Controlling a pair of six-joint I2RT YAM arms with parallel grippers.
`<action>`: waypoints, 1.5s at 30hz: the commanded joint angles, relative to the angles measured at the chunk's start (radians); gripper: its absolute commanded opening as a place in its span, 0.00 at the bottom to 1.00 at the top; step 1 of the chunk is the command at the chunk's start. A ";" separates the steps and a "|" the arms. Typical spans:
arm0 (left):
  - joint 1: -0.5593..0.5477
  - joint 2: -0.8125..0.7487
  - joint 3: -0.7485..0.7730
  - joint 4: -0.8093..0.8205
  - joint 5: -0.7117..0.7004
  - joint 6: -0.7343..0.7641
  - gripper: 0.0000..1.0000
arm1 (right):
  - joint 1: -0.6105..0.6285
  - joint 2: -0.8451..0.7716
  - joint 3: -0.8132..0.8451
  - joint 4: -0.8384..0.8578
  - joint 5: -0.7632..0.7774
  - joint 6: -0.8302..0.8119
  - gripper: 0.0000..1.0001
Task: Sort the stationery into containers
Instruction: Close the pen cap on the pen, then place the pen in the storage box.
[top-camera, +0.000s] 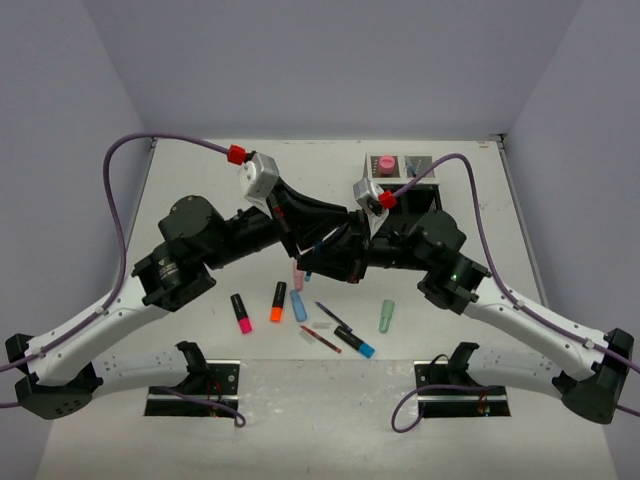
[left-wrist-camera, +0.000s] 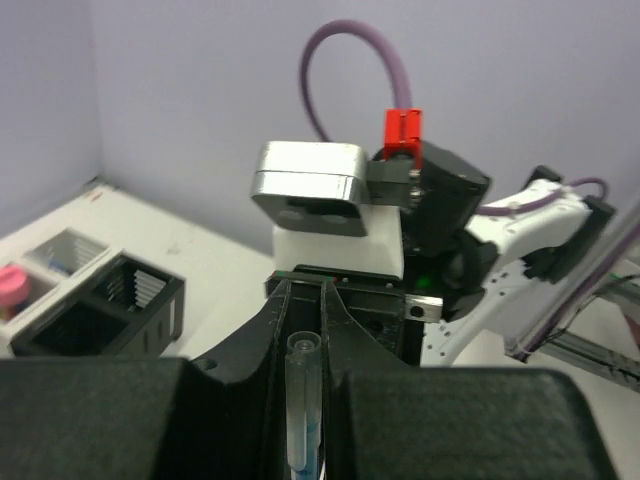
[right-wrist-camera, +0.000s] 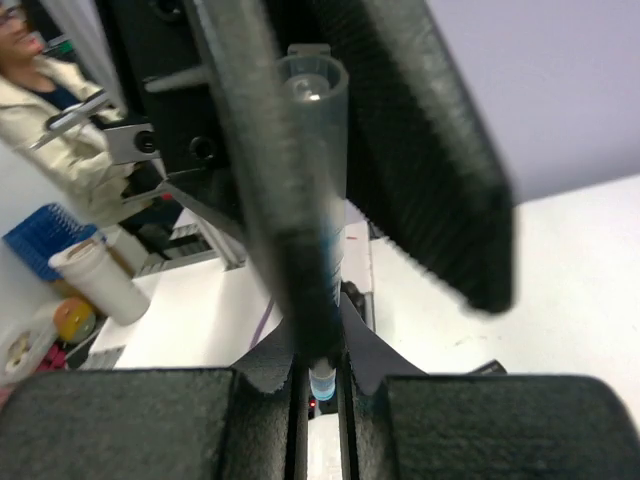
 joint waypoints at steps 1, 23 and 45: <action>-0.018 -0.026 0.061 -0.248 -0.205 0.023 0.00 | -0.014 -0.034 -0.060 0.054 0.318 0.050 0.00; -0.019 -0.133 0.217 -0.363 -0.843 0.048 1.00 | -0.145 0.065 -0.118 -0.065 0.628 -0.102 0.00; -0.018 -0.470 -0.277 -0.575 -0.680 0.036 1.00 | -0.706 0.566 0.106 0.231 1.051 -0.393 0.01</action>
